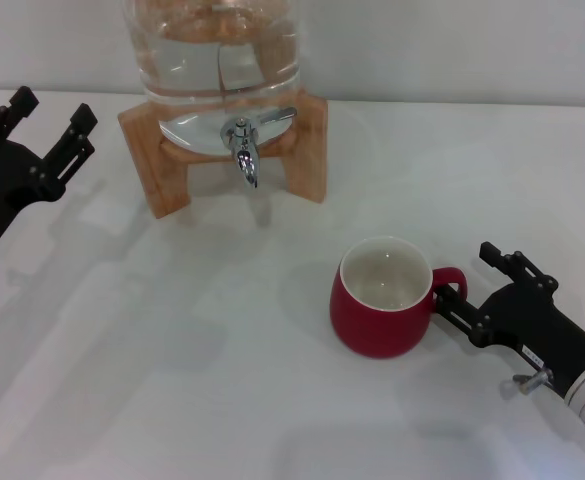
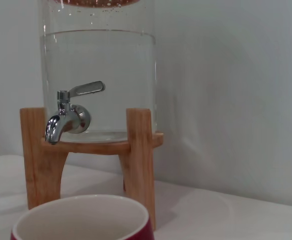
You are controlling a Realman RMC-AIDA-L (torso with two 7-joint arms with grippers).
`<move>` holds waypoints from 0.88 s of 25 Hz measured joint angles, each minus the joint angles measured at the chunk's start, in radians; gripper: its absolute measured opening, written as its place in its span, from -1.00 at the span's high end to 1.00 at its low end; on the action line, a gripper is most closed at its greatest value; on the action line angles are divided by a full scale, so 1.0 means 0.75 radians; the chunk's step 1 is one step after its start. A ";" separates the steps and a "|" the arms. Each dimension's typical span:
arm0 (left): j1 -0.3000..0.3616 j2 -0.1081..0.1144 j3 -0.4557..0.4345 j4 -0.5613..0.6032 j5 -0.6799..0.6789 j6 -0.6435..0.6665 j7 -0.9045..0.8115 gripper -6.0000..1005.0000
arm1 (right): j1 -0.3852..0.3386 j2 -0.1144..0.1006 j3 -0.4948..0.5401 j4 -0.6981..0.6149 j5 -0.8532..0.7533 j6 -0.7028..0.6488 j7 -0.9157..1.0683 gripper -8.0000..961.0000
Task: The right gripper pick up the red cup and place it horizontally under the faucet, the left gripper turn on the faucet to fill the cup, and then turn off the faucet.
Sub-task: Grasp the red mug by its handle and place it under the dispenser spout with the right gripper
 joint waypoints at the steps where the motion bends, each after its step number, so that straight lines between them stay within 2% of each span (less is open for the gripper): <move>1: 0.000 0.000 0.000 0.000 0.000 0.000 0.000 -0.52 | 0.000 0.000 0.002 0.000 0.000 0.000 0.000 -0.54; 22: -0.006 0.000 0.000 -0.012 0.000 0.000 0.000 -0.52 | -0.001 0.000 0.020 0.000 0.034 0.003 0.000 -0.51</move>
